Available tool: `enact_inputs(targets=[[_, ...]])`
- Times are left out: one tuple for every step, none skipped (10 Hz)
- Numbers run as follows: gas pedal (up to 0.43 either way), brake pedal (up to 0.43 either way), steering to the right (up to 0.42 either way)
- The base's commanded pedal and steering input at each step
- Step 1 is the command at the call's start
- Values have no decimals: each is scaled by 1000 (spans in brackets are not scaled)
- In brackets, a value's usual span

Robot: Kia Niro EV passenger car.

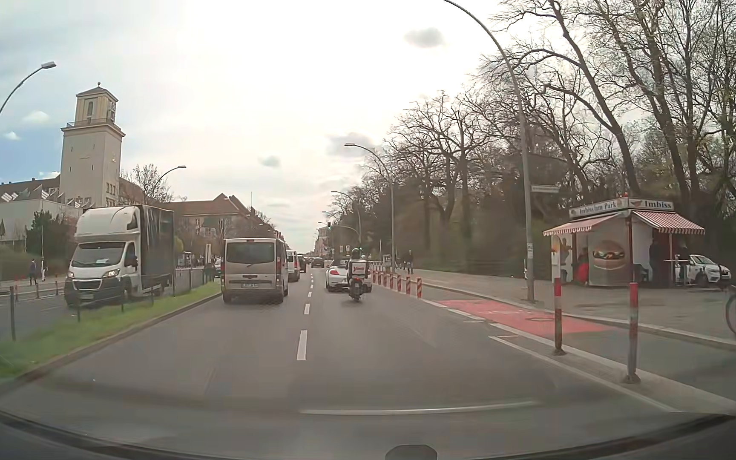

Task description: Follow the waypoints while adhering to traffic rules and regulations

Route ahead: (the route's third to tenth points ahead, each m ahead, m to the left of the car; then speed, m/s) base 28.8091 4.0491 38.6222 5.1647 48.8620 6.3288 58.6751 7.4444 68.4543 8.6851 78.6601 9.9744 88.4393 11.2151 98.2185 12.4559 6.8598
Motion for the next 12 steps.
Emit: enact_inputs(targets=[[130,0,-4],[130,0,-16],[130,0,-31],[118,0,-32],[118,0,-29],[118,0,-25],[118,0,-21],[118,0,-17],[118,0,-15],[118,0,-15],[118,0,-13],[118,0,-12]])
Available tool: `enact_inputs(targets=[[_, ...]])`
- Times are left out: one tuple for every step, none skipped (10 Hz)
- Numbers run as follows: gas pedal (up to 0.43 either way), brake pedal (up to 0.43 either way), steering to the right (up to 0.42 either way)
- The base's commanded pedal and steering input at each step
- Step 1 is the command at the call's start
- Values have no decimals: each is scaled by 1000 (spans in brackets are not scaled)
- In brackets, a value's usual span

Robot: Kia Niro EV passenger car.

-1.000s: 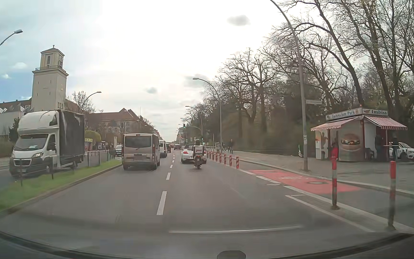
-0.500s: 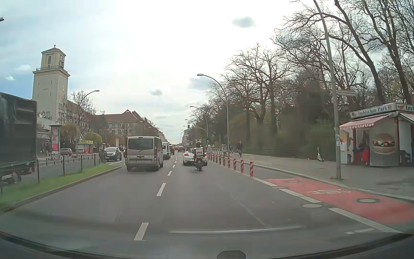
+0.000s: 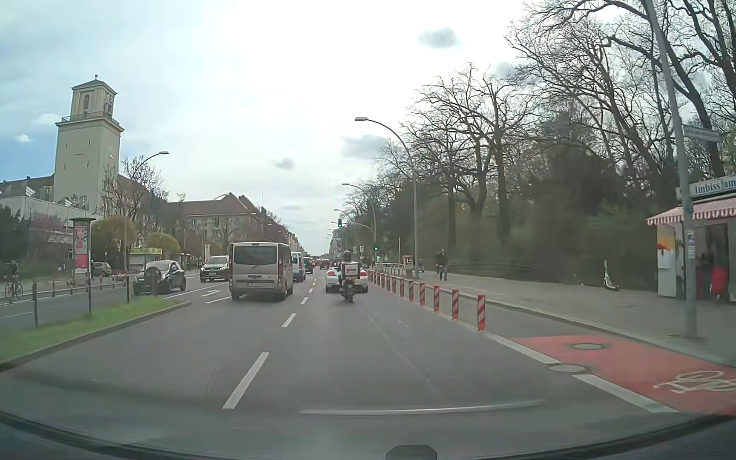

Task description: Follow the waypoints while adhering to traffic rules and regulations

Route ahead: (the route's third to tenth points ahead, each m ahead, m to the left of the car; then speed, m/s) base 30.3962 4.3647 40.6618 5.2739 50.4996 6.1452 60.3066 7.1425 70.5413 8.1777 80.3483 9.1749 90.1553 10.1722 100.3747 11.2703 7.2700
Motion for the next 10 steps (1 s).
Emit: enact_inputs(targets=[[118,0,-12],[118,0,-12],[118,0,-12],[118,0,-18],[118,0,-21],[118,0,-21],[118,0,-21],[118,0,-21],[118,0,-21],[118,0,-23]])
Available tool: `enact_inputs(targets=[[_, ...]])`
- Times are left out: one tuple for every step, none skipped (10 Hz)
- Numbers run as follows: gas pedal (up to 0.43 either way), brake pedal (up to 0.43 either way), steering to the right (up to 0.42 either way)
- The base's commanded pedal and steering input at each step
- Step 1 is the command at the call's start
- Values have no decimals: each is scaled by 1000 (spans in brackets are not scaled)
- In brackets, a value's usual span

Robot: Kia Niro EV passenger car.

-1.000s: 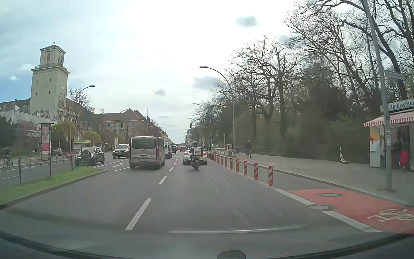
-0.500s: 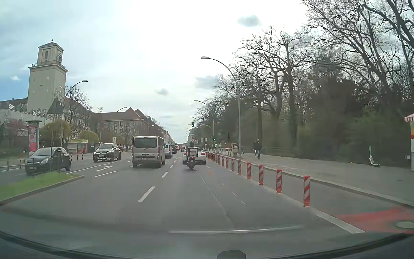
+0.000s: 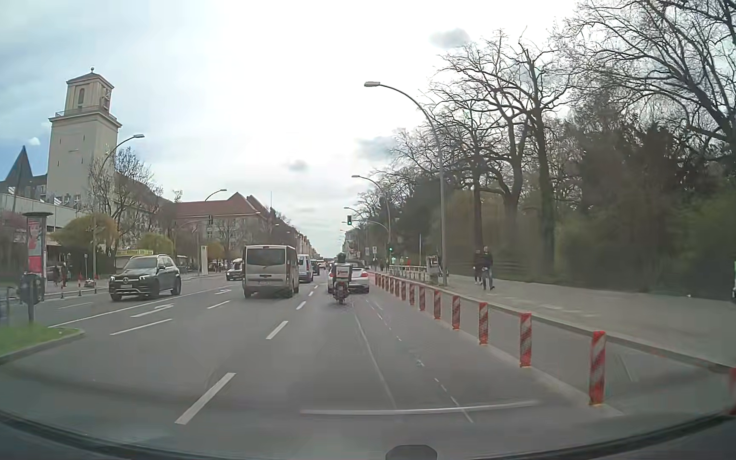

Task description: Follow the waypoints while adhering to traffic rules and regulations

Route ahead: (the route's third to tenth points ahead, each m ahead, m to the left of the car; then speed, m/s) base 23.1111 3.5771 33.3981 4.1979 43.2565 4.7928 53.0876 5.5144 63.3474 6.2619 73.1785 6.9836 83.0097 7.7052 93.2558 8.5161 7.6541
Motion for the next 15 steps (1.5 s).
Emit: enact_inputs(targets=[[118,0,-27],[118,0,-28],[118,0,-28],[118,0,-28],[118,0,-28],[118,0,-28],[110,0,-27],[110,0,-26],[110,0,-25],[110,0,-24],[110,0,-24],[98,0,-25],[87,0,-27],[79,0,-26],[67,0,-25]])
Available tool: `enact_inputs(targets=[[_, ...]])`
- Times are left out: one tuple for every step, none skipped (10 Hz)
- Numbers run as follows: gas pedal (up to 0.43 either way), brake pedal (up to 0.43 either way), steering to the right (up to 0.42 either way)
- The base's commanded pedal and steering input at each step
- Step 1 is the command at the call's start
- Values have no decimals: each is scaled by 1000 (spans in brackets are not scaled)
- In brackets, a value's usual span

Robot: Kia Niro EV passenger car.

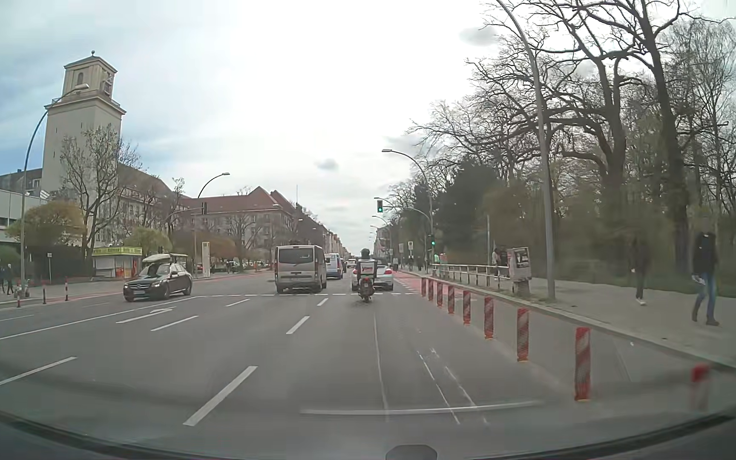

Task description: Follow the waypoints while adhering to traffic rules and regulations

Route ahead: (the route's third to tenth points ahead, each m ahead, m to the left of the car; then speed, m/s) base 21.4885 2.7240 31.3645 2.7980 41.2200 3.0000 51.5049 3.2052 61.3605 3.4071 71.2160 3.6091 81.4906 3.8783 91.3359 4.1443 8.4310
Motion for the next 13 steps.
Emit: enact_inputs(targets=[[47,0,-22],[39,0,-16],[39,0,-13],[0,0,-13],[0,0,-13],[0,0,-12],[0,0,-11],[0,0,-11],[0,0,-9],[0,0,-7],[0,0,-5],[0,0,-4],[0,0,-3]])
